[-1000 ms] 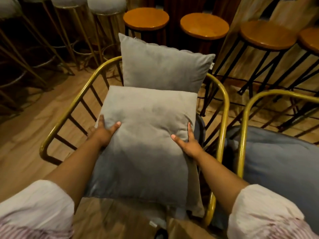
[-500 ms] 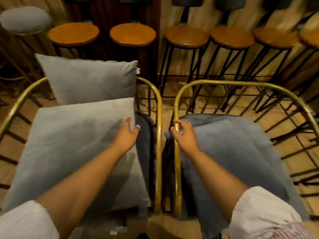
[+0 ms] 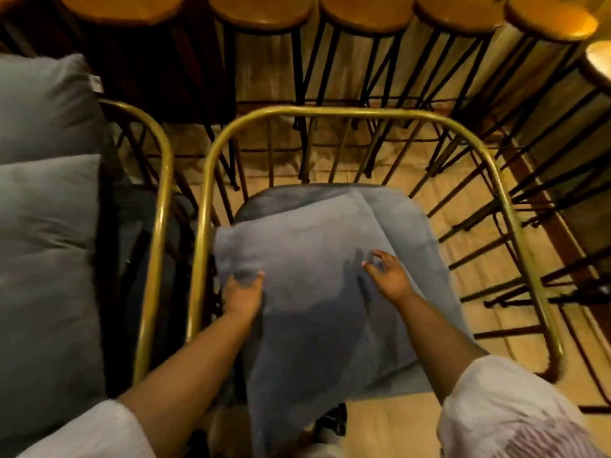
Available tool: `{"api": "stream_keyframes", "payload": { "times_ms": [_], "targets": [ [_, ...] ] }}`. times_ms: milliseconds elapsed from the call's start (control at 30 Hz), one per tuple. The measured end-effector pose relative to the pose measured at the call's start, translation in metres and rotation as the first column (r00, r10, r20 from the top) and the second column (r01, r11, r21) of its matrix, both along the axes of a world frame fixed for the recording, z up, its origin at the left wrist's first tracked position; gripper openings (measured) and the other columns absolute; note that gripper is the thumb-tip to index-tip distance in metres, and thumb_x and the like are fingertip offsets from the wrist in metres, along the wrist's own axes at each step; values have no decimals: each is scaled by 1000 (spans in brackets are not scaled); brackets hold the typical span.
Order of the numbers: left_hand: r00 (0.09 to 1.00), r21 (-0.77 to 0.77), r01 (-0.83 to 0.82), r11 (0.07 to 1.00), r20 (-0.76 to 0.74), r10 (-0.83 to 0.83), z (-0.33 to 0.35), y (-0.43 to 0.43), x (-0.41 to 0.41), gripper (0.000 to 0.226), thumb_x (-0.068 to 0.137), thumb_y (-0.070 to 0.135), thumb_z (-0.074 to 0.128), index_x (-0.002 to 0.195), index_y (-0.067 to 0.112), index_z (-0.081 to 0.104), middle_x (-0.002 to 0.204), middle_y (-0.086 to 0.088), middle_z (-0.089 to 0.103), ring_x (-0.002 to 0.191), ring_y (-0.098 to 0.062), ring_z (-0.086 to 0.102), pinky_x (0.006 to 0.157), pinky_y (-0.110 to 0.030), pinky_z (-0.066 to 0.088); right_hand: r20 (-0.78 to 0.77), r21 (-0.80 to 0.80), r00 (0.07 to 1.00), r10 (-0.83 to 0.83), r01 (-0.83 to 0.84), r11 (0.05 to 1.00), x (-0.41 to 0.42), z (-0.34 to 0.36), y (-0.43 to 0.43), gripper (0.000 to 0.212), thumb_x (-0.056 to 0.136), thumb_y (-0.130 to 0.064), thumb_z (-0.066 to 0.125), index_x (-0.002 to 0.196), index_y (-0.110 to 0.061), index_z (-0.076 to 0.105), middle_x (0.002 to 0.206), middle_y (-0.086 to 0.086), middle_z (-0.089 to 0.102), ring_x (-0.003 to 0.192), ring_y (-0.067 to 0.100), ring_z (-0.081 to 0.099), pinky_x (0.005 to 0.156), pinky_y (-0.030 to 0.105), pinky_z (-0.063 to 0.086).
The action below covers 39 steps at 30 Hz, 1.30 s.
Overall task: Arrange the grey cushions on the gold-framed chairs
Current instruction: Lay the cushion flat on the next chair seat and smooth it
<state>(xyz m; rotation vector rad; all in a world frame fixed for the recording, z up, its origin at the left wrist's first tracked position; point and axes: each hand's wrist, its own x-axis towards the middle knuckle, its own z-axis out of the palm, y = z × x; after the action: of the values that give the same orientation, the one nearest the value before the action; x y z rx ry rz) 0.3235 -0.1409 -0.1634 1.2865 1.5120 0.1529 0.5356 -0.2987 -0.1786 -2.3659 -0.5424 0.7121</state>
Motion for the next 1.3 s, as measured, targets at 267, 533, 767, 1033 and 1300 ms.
{"api": "stream_keyframes", "payload": {
  "times_ms": [267,533,767,1033,1300],
  "targets": [
    [923,-121,-372,920,61,381,-60,-24,-10,86,76,48,68,144,11,32,147,-18,41,131,-38,43,108,-49,37,-300,-70,954,2,-24,997,79,-51,-19,83,82,-49,64,147,-14,27,155,9,29,141,28,31,116,40,26],
    [922,-96,-347,933,147,358,-72,-30,-5,94,70,52,72,148,24,27,152,-6,37,136,-31,40,109,-46,36,-442,32,865,-239,281,959,94,-62,-45,99,60,-59,77,138,-8,43,140,10,52,122,28,51,96,33,41],
    [936,-64,-271,960,215,279,-49,-38,-2,100,63,53,76,146,23,30,150,-6,41,135,-30,42,110,-48,36,-570,-36,790,-225,250,968,83,-17,-80,73,66,-57,75,122,-14,57,116,4,66,94,24,59,85,39,44],
    [965,-75,-70,995,247,86,-40,-78,20,106,53,58,80,143,27,34,144,-4,48,127,-29,49,105,-45,42,-537,-54,726,-430,480,876,56,-11,-167,74,74,-45,74,131,-5,50,129,13,57,105,29,53,84,35,40],
    [999,-119,48,992,6,-48,-63,-97,31,130,41,63,79,148,28,14,150,-13,37,132,-37,42,110,-47,36,-417,78,867,-274,334,939,59,-18,-179,113,48,-63,81,144,-29,31,145,3,45,122,26,48,97,41,44]
  ]
}}
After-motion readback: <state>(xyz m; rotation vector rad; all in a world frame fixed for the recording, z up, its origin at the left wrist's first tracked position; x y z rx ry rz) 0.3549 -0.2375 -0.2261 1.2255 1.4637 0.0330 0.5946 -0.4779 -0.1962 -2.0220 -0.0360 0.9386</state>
